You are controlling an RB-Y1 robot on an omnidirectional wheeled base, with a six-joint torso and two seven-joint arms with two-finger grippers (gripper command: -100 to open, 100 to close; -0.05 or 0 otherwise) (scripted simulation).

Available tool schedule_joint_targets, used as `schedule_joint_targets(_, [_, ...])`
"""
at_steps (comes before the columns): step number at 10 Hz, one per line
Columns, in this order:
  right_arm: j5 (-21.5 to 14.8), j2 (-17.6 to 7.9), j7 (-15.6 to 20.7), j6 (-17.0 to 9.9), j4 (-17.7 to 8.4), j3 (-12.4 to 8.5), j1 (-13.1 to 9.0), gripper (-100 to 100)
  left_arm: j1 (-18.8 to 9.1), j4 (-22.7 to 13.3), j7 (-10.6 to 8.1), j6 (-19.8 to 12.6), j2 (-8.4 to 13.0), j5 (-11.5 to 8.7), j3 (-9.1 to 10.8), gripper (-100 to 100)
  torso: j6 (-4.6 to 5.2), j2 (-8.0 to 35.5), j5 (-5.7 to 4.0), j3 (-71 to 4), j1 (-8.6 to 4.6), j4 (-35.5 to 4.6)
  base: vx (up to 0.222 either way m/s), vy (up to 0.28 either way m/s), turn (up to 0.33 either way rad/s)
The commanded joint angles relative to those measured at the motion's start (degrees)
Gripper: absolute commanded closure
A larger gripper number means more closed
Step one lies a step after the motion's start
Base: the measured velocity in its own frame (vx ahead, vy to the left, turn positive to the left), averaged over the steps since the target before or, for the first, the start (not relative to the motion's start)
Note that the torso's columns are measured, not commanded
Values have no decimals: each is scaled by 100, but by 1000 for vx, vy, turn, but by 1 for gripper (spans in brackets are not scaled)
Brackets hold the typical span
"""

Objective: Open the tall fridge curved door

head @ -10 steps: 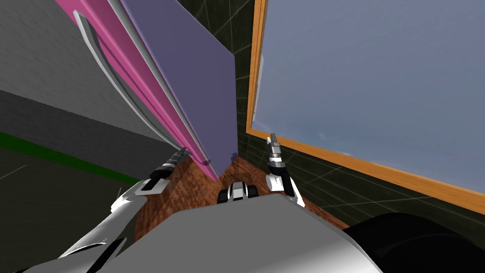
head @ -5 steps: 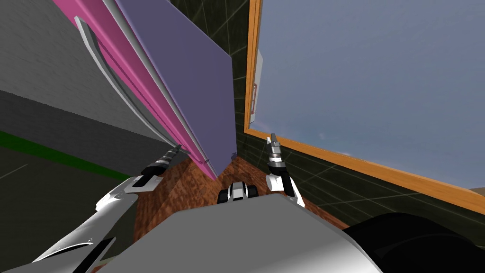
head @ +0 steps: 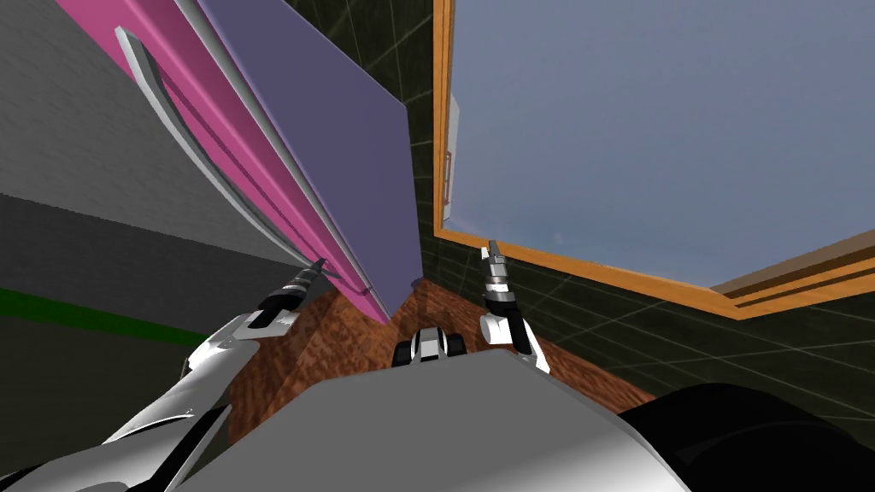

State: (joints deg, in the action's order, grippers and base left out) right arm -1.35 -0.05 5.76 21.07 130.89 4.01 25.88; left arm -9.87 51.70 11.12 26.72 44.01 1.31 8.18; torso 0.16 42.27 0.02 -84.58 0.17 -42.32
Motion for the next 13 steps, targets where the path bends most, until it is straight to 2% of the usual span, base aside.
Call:
schedule_joint_targets(1, [0, 0, 0, 0, 0, 0, 1, 0, -276, -175, 242, -260, -120, 18, 166, -100, -6, -10, -2, -5, -15, 3, -108, 66, -177])
schedule_joint_targets(2, [0, 1, 0, 0, 0, 0, 2, 0, -356, -227, 318, -340, -162, 23, 222, -100, -13, -21, -7, -13, -34, 9, -91, 46, -149])
schedule_joint_targets(3, [0, 1, 0, 0, 0, 1, 2, 0, -308, -213, 251, -276, -126, 20, 178, -100, -4, -27, -8, -17, -33, 10, -45, 21, -29])
schedule_joint_targets(4, [0, 1, 0, 1, 1, 0, 3, 0, -197, -122, 167, -180, -79, 13, 110, 100, -12, -32, -6, -19, -30, 12, 53, -31, 220])
schedule_joint_targets(5, [0, 2, 0, 1, 1, 1, 5, 0, -118, -70, 91, -100, -37, 8, 54, 100, -28, -41, -2, -24, -27, 14, 134, -79, 284])
schedule_joint_targets(6, [0, 2, 0, 1, 1, 1, 6, 0, 40, 34, -60, 60, 46, -2, -57, 100, -17, -37, 1, -22, -27, 13, 192, -95, 312])
schedule_joint_targets(8, [0, 2, 0, 1, 2, 1, 6, 0, 199, 138, -211, 221, 130, -12, -169, 100, -2, -7, 14, -4, -18, 18, 147, -86, 182])
schedule_joint_targets(9, [0, 2, 0, 1, 1, 1, 5, 0, 357, 243, -363, 381, 213, -22, -280, 100, -7, 7, 21, 6, -10, 15, 155, -92, 279])
schedule_joint_targets(10, [0, 2, 0, 1, 1, 0, 6, 0, 292, 274, -247, 244, 188, -24, -171, 100, -24, 14, 23, 12, -10, 16, 72, -49, 81])
schedule_joint_targets(11, [0, 1, 0, 1, 1, 1, 3, 0, 375, 395, -360, 392, 262, -25, -274, 100, -7, 25, 18, 16, 8, 7, -54, 132, -31])
schedule_joint_targets(12, [0, -1, 0, 1, 1, -1, 2, 0, 375, 395, -360, 392, 262, -25, -274, 100, -11, 42, 16, 26, 56, -11, -83, 196, -27])
schedule_joint_targets(13, [0, -1, 0, 0, 0, -2, 2, 0, 441, 495, -451, 510, 334, -25, -369, 100, -18, 26, 15, 19, 62, -17, -139, 249, -24])
